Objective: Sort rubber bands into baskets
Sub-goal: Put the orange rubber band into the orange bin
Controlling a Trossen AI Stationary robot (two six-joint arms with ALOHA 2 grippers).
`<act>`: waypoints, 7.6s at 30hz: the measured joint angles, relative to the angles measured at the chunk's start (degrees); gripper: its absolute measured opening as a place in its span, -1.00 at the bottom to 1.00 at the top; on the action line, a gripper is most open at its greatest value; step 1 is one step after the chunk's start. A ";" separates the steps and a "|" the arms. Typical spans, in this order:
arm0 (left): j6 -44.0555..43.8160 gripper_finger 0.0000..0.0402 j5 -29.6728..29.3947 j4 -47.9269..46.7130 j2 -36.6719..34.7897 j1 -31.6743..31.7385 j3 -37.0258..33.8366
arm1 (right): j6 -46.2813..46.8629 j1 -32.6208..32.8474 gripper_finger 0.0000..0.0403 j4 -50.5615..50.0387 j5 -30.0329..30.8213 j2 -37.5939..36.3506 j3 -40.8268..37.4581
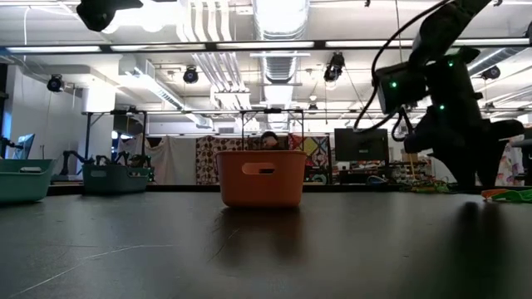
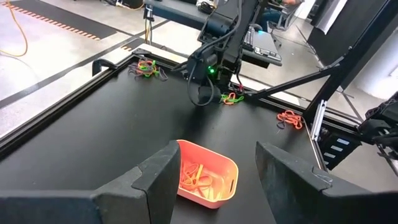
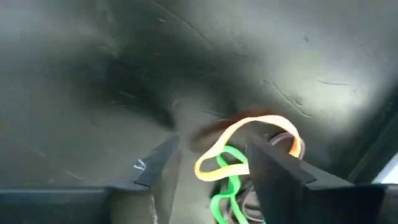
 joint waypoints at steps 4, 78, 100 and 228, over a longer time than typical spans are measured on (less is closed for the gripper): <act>-0.03 -0.04 0.00 0.00 -0.02 -0.02 0.00 | -0.51 -0.53 -0.34 1.22 -0.76 0.58 -1.35; -4.74 -0.04 7.19 11.77 5.71 -3.87 -0.24 | -23.09 20.76 0.03 5.70 9.69 28.39 53.04; -18.23 -0.04 6.45 21.02 23.13 -11.71 -0.33 | 22.18 65.21 0.03 -12.25 -16.42 25.79 41.67; -4.95 -0.04 7.37 10.91 11.52 -12.76 -0.33 | 2.39 46.61 -0.96 -21.11 8.75 24.30 51.58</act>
